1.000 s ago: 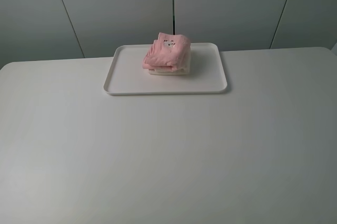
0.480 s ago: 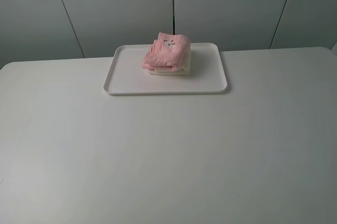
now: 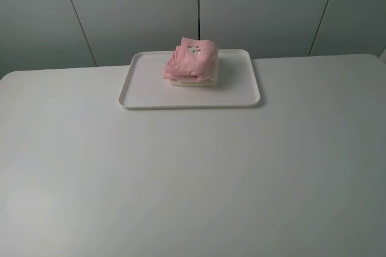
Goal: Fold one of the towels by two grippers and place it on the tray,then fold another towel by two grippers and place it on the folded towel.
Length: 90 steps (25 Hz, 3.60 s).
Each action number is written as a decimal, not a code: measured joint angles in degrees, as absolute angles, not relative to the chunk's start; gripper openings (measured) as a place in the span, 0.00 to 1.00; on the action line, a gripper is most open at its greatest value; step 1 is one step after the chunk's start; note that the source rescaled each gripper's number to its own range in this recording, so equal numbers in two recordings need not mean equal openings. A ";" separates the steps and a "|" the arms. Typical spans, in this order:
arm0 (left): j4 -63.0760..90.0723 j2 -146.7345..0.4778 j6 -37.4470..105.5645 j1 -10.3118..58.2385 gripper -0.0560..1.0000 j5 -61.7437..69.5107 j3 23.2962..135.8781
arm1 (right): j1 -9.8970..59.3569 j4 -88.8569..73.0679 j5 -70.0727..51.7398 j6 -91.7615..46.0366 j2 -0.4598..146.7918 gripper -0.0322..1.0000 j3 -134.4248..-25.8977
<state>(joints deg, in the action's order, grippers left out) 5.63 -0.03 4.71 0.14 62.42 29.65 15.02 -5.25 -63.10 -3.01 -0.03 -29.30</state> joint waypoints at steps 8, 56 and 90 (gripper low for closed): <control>5.16 -0.03 4.50 0.14 0.93 62.42 29.65 | 15.02 -5.25 -62.98 -2.90 -0.03 1.00 -29.27; 4.08 -0.03 4.16 -5.46 0.93 62.42 29.65 | -2.42 -5.25 -62.86 -2.85 -0.03 1.00 -29.27; 4.08 -0.03 3.62 -5.46 0.93 62.42 29.65 | -2.32 -5.25 -62.86 -2.85 -0.03 1.00 -29.27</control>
